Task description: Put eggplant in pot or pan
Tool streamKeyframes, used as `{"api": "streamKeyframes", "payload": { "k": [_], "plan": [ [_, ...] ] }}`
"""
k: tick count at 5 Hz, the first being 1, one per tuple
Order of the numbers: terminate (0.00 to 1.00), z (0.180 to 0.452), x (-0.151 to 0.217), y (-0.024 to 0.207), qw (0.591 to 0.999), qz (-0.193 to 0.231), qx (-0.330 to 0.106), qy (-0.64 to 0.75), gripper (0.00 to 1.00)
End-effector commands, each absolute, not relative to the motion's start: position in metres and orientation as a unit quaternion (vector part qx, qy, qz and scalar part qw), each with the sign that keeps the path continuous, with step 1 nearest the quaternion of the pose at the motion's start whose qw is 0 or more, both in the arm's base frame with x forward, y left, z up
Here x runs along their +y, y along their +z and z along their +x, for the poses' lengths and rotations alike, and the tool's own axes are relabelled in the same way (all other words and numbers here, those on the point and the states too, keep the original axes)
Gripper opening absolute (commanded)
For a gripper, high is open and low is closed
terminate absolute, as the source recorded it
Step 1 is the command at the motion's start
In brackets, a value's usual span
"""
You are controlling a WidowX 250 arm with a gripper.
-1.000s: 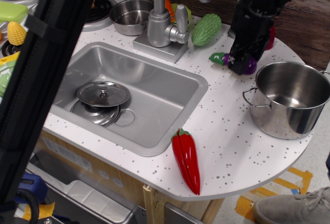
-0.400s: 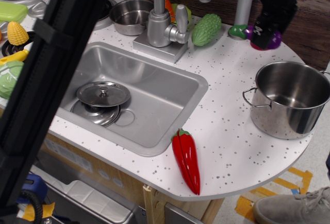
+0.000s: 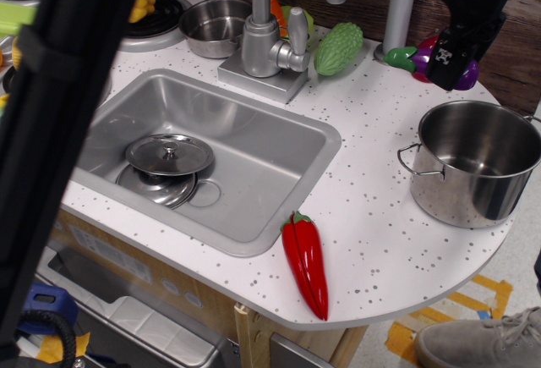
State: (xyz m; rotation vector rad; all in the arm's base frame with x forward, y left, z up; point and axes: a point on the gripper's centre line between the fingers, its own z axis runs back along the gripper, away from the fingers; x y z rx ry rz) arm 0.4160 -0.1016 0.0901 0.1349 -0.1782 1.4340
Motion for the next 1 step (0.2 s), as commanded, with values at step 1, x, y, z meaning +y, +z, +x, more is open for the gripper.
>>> {"api": "streamKeyframes", "payload": {
  "k": [1],
  "plan": [
    [1.0,0.3969,-0.1236,0.1386,0.733,0.036,-0.114,0.67,0.0]
  ]
}}
